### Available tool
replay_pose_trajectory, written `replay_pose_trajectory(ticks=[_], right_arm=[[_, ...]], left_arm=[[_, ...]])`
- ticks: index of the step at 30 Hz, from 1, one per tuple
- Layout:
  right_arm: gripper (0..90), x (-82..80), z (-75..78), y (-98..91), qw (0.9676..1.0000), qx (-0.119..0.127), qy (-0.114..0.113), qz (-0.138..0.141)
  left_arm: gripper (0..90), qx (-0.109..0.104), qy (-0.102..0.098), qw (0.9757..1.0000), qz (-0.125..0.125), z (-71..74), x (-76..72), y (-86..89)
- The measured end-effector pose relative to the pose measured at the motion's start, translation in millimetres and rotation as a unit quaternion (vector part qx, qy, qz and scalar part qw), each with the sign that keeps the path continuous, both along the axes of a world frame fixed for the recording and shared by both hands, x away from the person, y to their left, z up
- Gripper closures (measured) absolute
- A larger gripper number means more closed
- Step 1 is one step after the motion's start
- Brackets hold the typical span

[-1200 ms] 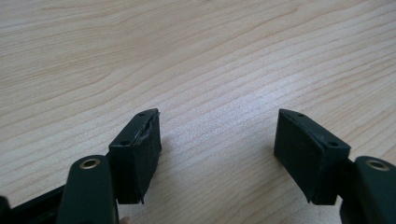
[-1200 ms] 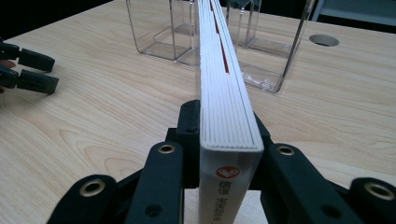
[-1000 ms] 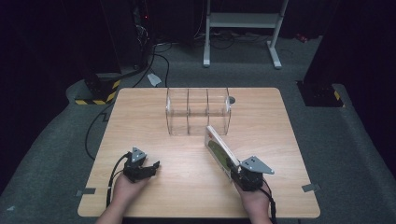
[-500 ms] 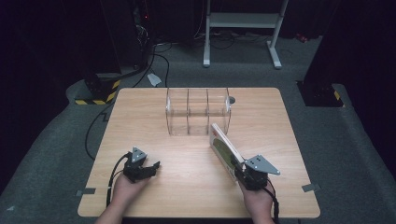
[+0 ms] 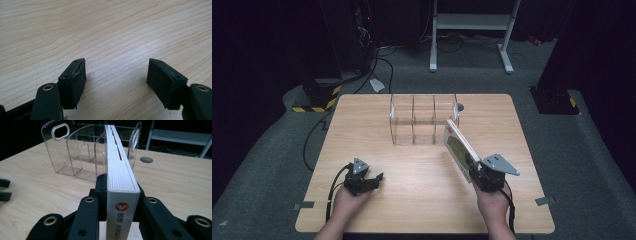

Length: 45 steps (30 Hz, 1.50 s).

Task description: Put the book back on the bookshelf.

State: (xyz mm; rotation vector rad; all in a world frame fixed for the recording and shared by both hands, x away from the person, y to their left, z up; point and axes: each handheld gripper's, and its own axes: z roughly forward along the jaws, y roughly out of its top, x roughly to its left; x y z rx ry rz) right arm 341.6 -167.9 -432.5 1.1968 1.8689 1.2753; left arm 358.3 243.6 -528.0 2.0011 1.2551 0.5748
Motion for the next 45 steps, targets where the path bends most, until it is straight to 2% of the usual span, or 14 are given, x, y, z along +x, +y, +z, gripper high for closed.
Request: replay_pose_trajectory(ticks=[2,7,11,14,17,18,22,37,45], right_arm=[[75.4,13.2,3.7,3.6,0.9999,0.013,0.0,-0.003],[75.4,30.4,4.4,10.9,0.9998,0.008,0.001,-0.021],[75.4,40.4,5.8,21.6,0.9997,-0.007,-0.003,-0.024],[75.3,47.6,6.7,30.4,0.9992,-0.016,-0.016,-0.033],[75.3,53.9,6.9,36.7,0.9985,-0.031,-0.016,-0.042],[75.4,58.2,6.0,39.2,0.9987,-0.028,-0.016,-0.04],[75.3,65.7,5.6,46.8,0.9984,-0.035,-0.018,-0.041],[75.3,93.7,-1.3,55.9,0.9982,-0.028,-0.01,-0.052],[75.3,101.2,-3.6,59.7,0.9978,-0.034,-0.006,-0.056]], left_arm=[[31.7,0.0,0.0,1.0,0.0,0.0,-0.1,-0.1],[31.6,-0.001,-0.001,1.0,0.0,-0.1,0.0,-0.1],[31.5,-0.001,-0.001,1.0,-0.001,-0.1,-0.1,0.0],[31.5,-0.001,-0.001,1.0,-0.001,-0.1,-0.1,0.0],[31.5,-0.001,-0.001,1.0,-0.002,0.0,0.0,0.0],[31.5,-0.001,-0.001,1.0,-0.002,0.0,0.0,0.0],[31.5,-0.001,-0.001,1.0,-0.002,0.0,0.0,0.0],[31.5,-0.001,-0.001,1.0,-0.002,0.0,-0.1,0.0],[31.5,0.0,-0.001,1.0,-0.002,0.0,-0.1,0.0]])
